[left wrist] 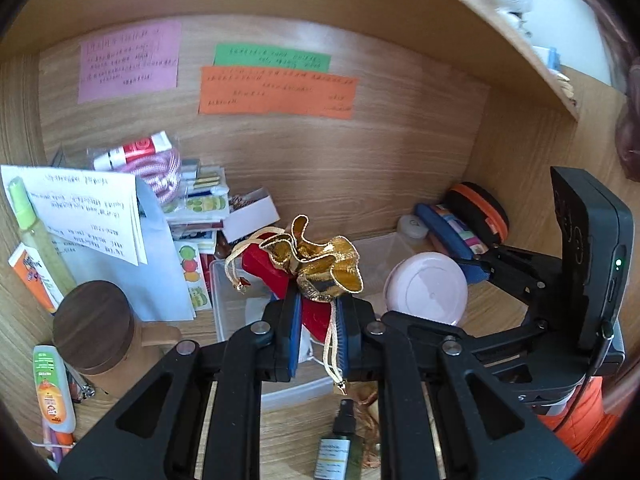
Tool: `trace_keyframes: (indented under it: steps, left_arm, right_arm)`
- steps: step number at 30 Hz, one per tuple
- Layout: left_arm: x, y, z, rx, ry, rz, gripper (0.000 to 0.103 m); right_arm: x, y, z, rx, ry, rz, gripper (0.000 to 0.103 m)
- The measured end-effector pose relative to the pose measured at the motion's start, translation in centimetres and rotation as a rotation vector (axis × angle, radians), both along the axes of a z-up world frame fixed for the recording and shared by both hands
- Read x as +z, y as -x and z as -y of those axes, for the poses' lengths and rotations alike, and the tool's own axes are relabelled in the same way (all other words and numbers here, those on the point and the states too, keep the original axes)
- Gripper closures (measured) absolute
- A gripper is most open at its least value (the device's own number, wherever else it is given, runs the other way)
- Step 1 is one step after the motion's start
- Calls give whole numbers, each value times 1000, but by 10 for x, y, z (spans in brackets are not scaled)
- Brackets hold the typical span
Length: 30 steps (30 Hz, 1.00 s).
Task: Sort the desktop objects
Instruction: 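Carry the pink compact and red pouch into the clear box and lower them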
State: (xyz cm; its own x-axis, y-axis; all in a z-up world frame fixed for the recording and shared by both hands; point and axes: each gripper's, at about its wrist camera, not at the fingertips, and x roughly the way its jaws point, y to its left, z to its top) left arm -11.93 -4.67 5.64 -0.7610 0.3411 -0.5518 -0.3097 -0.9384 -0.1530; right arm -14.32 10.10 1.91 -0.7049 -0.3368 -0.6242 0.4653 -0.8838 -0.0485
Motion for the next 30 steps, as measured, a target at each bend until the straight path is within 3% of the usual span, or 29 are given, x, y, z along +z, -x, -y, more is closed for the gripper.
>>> trace_keyframes:
  steps: [15, 30]
  left_arm:
    - [-58, 44, 10, 0, 1, 137, 89]
    - [-75, 52, 10, 13, 13, 176, 87]
  right_arm:
    - [-47, 44, 19, 46, -14, 151, 41]
    - [-70, 57, 26, 48, -52, 172, 41]
